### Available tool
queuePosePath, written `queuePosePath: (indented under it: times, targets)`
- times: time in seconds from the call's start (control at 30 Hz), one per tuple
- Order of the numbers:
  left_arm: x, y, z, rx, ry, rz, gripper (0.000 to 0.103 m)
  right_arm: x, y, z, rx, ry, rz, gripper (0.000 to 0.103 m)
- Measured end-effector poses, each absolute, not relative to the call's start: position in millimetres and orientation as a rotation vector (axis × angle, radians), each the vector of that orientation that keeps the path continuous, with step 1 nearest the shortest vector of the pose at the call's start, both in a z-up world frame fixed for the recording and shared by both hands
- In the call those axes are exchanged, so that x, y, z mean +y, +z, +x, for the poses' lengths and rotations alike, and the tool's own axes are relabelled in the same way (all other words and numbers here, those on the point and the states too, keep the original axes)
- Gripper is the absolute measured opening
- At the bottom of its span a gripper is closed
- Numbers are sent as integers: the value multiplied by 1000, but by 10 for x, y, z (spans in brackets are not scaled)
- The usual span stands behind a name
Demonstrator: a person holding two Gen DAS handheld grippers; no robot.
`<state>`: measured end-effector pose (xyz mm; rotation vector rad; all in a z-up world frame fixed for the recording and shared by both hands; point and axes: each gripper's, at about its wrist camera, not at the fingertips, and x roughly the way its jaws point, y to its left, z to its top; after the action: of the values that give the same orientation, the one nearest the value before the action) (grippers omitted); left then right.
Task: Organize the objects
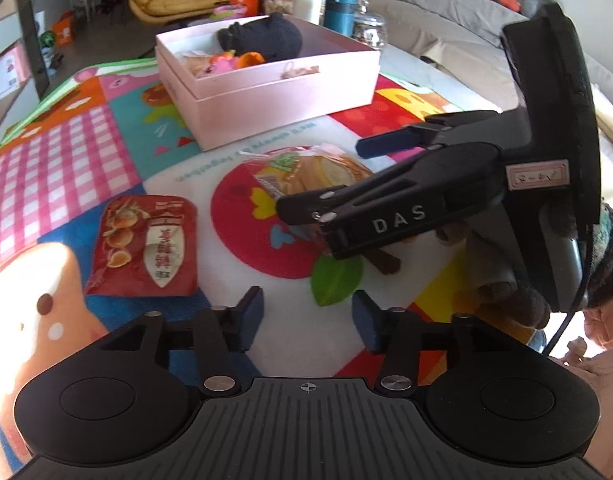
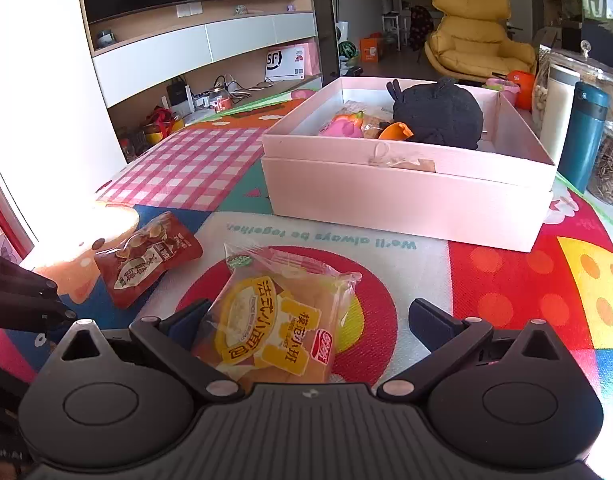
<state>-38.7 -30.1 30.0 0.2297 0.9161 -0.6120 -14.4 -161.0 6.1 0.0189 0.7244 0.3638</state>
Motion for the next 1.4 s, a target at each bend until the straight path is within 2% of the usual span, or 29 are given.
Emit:
queuePosePath:
  times: [0.07,0.1,0.23,0.43,0.8,0.93,1.33,1.37,1.4]
  targets:
    - [-390,278,-427,909,-622,276,73,-1625,62,-140,723,364,29,103]
    - [-405,275,-442,906,-621,285,73,-1631,63,-141,723,364,33,103]
    - [-249,406,-444,867,-573,259,66,-1659,66,-145,719,360,53,103]
    - [-26,558,-247,708,-286,363,66,-1660,66,-137,721,358,53,103]
    - [235,286,181,801,-321,112,69,-1658,67,-139,720,358,52,103]
    - [140,218,114,786,-338,164,72,-1659,67,-139,721,357,51,103]
    - [132,223,124,774,-311,132,72,-1547,51,-248,721,308,-28,103]
    - [133,223,112,774,-310,132,71,-1550,53,-255,725,307,-25,102]
    - [133,224,97,774,-310,134,71,-1550,61,-270,726,304,-28,97]
